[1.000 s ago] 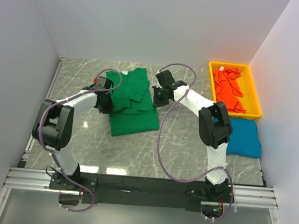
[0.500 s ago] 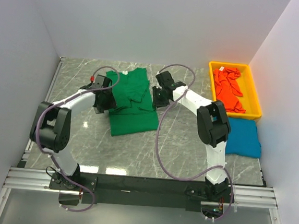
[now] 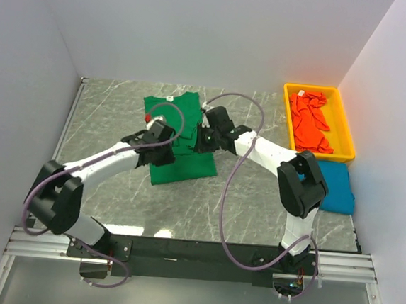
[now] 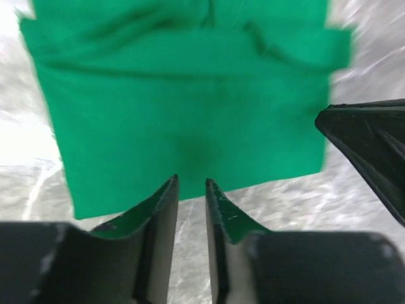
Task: Fold and stack the t-shirts
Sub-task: Fold the tshirt
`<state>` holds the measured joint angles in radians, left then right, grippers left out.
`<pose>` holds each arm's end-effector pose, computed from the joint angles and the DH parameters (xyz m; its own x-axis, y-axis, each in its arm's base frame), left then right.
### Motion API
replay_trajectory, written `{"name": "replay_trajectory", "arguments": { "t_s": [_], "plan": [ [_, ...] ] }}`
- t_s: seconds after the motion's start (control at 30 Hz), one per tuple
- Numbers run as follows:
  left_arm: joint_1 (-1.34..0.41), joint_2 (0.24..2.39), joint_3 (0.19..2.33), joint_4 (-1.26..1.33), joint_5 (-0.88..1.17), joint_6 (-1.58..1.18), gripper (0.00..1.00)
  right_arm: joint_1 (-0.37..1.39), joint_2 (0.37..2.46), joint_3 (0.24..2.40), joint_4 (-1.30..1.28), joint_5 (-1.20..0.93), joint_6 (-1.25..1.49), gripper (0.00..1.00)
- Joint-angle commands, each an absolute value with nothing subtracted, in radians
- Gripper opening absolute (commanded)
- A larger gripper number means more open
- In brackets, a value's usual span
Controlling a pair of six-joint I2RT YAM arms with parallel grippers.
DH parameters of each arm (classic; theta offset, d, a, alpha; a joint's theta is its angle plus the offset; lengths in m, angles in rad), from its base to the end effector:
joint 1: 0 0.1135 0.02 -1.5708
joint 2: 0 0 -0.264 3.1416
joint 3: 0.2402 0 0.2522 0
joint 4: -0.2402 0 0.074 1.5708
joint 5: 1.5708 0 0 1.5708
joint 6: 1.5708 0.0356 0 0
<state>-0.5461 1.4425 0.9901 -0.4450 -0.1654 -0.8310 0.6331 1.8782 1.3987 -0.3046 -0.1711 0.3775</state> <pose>0.2601 -0.1512 0.2369 -0.7639 -0.3883 -0.5155 -0.2072 0.9040 -0.3739 0.3367 0.2546 0.2283 -0.7800 -0.1219 -0.6139 -0.4224 0.8262 0.3727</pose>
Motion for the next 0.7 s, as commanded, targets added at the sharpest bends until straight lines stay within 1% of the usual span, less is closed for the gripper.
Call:
{"name": "replay_trajectory", "arguments": {
  "t_s": [0.0,0.1,0.27,0.5,0.6,0.67],
  "plan": [
    [-0.577,1.499,0.944,-0.365,-0.135,-0.874,0.28,0.646,1.914,1.361,-0.190,-0.239,0.420,0.13],
    [-0.606,1.543,0.908,-0.311,-0.123,-0.876,0.27,0.657,1.951,1.356,-0.146,-0.275,0.433,0.12],
    [-0.617,1.620,0.865,-0.305,-0.098,-0.890,0.26,0.664,2.019,1.361,-0.091,-0.291,0.445,0.12],
    [-0.635,1.661,0.818,-0.310,-0.072,-0.896,0.23,0.654,2.114,1.425,-0.083,-0.247,0.419,0.13],
    [-0.638,1.661,0.808,-0.321,-0.074,-0.893,0.22,0.629,2.167,1.500,-0.112,-0.216,0.411,0.14],
    [-0.640,1.652,0.799,-0.333,-0.075,-0.894,0.21,0.617,2.218,1.601,-0.152,-0.196,0.405,0.14]
  ]
}}
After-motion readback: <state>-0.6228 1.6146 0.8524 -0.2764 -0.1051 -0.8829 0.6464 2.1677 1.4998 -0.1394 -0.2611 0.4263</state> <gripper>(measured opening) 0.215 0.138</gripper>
